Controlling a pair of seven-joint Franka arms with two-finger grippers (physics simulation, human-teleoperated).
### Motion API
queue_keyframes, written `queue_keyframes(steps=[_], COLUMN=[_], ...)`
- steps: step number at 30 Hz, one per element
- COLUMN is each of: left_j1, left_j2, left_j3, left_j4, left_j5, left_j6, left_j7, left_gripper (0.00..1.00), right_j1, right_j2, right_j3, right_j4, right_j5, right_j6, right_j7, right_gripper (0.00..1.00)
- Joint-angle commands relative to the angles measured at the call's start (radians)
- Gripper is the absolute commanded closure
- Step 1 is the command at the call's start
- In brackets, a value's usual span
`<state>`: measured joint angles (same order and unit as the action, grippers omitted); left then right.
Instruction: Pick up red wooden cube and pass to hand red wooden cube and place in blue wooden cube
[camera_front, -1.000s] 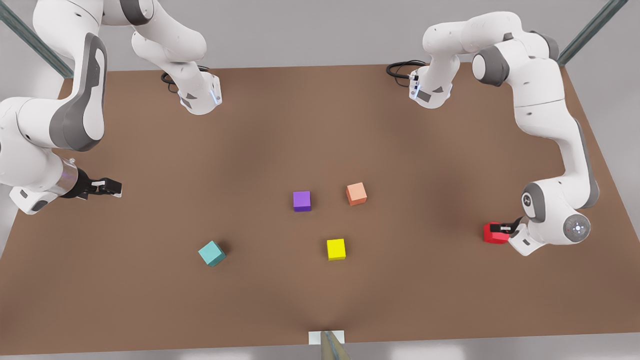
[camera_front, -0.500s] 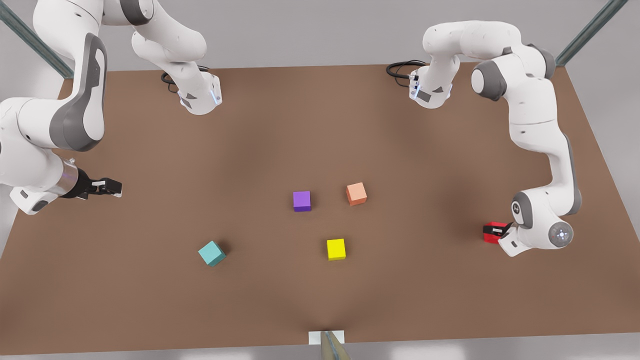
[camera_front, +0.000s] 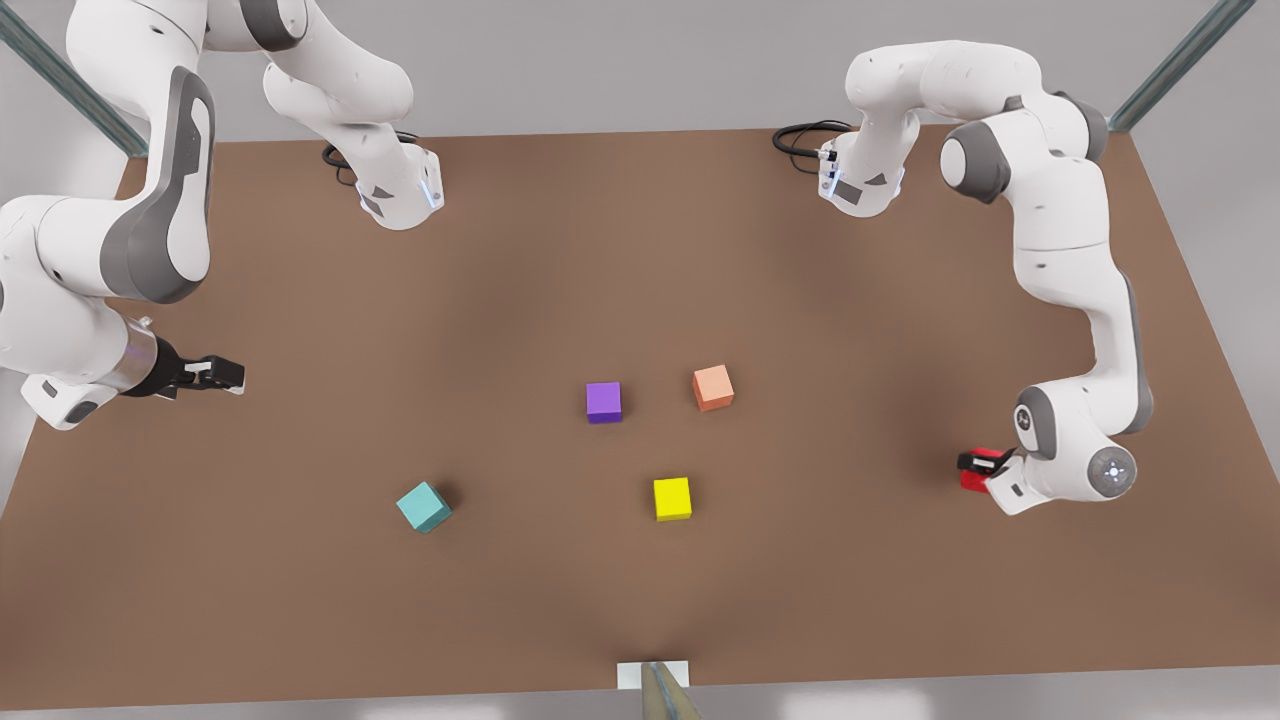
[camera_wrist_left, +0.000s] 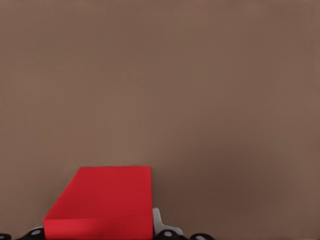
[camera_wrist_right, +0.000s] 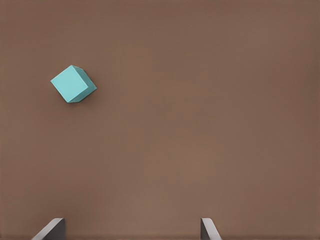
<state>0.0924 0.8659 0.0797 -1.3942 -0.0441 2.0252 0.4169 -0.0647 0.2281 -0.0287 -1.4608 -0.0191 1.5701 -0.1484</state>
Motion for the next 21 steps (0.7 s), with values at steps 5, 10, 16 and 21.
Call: queue_keyframes(steps=[5,10,16,21], left_j1=[0.004,0.0,-0.083,-0.203], left_j2=[-0.01,0.022,0.24,0.314], left_j3=[-0.13,-0.432,-0.71,-0.77], left_j4=[0.086,0.164,0.333,0.428], left_j5=[-0.289,-0.841,-0.89,-0.919], left_j6=[-0.175,-0.194,0.035,0.308], left_j7=[-0.345,-0.477,-0.469,-0.389], left_gripper=[0.29,0.29,0.31,0.31], right_j1=[0.0,0.025,-0.01,0.0], right_j2=[0.0,0.12,0.485,0.68], right_j3=[0.001,0.009,0.124,0.363], right_j4=[0.0,0.068,0.208,0.3], right_j5=[0.001,0.04,0.819,1.048], right_j6=[-0.001,0.01,0.001,0.088], right_j7=[-0.002,-0.172,-0.757,-1.013], right_gripper=[0.0,0.0,0.0,0.01])
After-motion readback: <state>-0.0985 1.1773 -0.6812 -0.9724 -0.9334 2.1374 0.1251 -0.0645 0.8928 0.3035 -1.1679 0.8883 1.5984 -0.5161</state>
